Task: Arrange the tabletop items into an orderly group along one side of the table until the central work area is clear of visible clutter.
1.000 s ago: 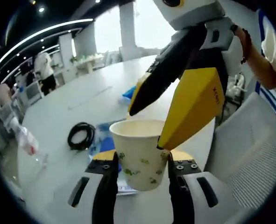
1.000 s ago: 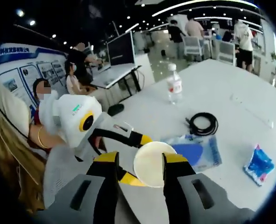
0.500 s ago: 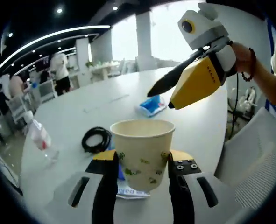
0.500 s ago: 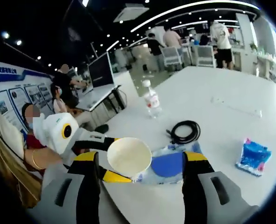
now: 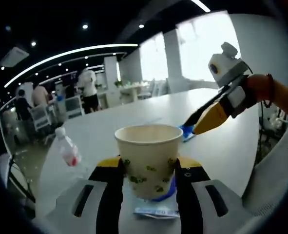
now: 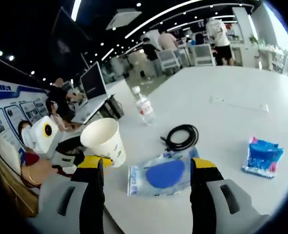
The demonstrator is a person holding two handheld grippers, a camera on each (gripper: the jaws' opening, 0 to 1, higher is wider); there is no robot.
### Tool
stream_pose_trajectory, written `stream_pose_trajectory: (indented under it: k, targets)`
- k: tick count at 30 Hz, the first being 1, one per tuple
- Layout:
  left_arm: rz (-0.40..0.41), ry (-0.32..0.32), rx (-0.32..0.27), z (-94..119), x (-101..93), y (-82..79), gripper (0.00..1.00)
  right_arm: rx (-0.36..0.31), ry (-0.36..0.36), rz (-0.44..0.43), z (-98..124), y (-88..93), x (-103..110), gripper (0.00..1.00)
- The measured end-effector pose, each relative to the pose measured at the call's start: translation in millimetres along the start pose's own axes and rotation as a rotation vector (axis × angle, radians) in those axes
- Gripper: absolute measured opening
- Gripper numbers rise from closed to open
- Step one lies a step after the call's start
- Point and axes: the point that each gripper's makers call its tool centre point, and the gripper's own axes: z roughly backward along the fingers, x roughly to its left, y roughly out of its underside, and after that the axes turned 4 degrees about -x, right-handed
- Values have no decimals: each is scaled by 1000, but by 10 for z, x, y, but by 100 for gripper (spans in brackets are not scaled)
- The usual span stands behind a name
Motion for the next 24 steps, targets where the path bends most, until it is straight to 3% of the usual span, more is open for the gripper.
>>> stream_pose_trajectory:
  k: [10,24]
  targets:
    - [6,-68,-8,38,190,-12,40,-13,20,19,-293,-73,-251,73]
    - [18,-110,-16,45,364,3,40,47,75,45,-767,21,-615,89]
